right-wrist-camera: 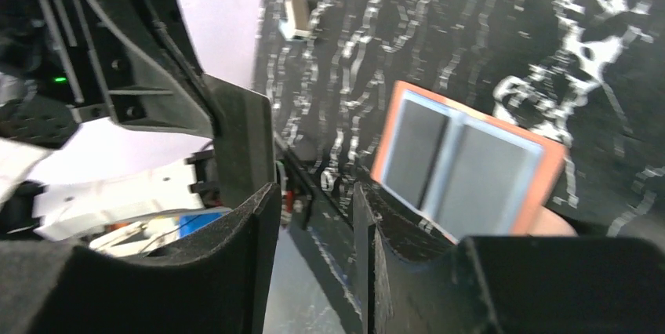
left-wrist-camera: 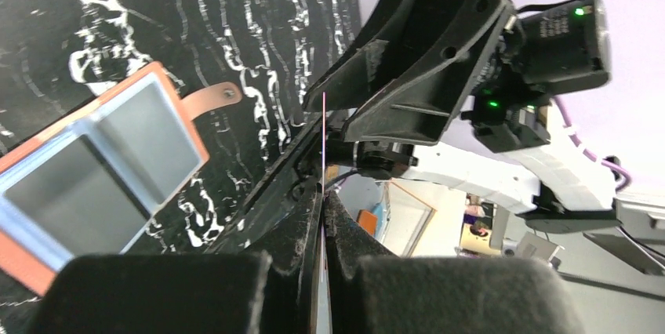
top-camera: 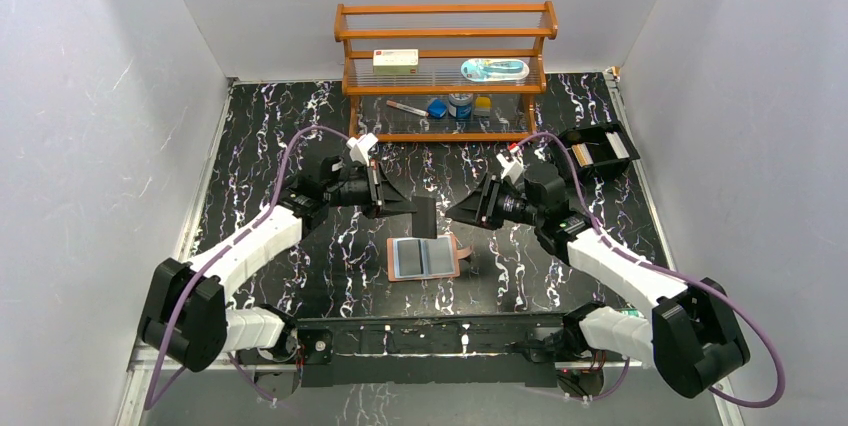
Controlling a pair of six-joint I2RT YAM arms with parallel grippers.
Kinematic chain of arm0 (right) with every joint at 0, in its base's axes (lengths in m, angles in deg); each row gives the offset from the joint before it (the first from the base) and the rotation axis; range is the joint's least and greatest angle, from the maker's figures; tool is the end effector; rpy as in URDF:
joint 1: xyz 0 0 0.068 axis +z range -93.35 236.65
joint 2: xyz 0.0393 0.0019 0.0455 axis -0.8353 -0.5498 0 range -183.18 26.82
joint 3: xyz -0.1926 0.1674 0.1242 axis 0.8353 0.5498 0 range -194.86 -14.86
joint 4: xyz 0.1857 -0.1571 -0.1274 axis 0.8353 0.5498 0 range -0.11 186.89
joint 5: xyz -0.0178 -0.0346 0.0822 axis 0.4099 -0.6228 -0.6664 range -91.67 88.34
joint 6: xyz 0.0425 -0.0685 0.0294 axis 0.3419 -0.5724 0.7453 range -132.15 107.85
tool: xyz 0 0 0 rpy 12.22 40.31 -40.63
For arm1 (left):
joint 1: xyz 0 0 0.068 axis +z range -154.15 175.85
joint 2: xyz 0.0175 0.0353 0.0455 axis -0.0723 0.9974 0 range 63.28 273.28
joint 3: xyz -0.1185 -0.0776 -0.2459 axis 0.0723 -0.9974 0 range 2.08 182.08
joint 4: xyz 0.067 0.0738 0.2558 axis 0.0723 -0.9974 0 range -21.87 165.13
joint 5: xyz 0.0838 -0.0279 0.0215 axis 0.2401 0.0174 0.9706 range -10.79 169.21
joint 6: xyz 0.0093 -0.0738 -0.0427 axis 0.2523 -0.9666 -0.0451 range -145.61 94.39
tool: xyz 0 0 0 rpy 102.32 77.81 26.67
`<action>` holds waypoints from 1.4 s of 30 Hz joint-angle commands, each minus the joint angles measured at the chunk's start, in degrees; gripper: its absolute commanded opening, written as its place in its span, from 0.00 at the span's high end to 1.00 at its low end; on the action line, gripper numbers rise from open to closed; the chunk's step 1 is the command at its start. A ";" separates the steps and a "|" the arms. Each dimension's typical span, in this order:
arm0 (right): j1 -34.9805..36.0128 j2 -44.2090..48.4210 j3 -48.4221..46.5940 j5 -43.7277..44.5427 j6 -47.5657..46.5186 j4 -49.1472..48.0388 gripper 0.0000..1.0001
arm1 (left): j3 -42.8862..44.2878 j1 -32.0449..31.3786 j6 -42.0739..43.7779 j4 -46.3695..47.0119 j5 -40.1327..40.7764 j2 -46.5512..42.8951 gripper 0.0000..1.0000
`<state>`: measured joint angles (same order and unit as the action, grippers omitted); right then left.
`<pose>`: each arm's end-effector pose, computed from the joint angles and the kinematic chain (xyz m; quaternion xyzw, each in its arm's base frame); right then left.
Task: Put the credit cards into the card holder
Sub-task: Insert the credit card into the card holder.
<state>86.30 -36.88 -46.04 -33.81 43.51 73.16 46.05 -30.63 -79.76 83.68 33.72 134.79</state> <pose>0.2248 0.1742 0.2341 0.0097 0.7843 0.5552 0.2767 0.2535 -0.1866 0.2668 0.0385 0.7826 -0.5866 0.2048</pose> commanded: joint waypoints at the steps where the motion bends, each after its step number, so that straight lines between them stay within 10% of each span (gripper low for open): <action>1: 0.13 0.08 -3.76 6.98 -10.53 12.44 0.52 | -0.67 -0.24 4.21 -6.46 1.91 2.67 1.00; 42: 9.34 -20.53 -1.81 22.02 -17.17 14.57 0.67 | -10.39 -2.13 5.66 8.29 3.89 19.06 1.00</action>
<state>95.02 -56.82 -49.15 -13.35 26.59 87.83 34.49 -32.09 -76.05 92.75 37.52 154.89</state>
